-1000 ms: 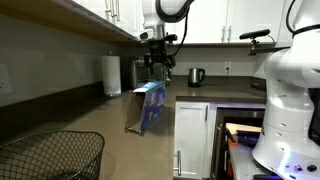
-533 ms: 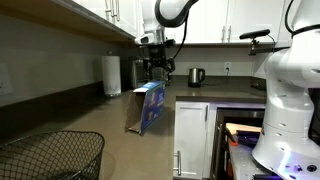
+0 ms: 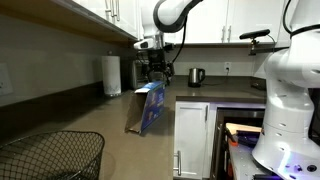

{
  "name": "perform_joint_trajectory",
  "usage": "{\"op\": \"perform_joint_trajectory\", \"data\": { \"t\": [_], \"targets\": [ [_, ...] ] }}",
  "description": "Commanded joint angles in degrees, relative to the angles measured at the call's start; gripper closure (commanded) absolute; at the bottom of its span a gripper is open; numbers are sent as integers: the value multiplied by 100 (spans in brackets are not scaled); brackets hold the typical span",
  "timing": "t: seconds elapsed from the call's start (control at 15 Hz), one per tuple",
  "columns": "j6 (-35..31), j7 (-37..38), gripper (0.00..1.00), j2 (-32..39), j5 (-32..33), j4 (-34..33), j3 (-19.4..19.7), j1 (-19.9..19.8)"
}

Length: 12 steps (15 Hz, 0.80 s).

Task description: Pour the contents from the box into the black basket

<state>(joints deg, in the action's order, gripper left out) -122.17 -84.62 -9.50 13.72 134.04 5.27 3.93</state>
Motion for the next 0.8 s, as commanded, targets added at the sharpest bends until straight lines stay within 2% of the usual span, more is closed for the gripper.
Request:
{"op": "perform_joint_trajectory", "data": {
  "t": [0.0,0.33,0.47,0.73],
  "targets": [
    [-425,-510,0,331,-263,-16,-5,-110],
    [-686,-919,0,680,-548,-106,-36,-181],
    [-679,-980,26,748,-598,-141,-53,-223],
    [-590,-817,53,707,-518,-218,-82,-276]
  ]
}}
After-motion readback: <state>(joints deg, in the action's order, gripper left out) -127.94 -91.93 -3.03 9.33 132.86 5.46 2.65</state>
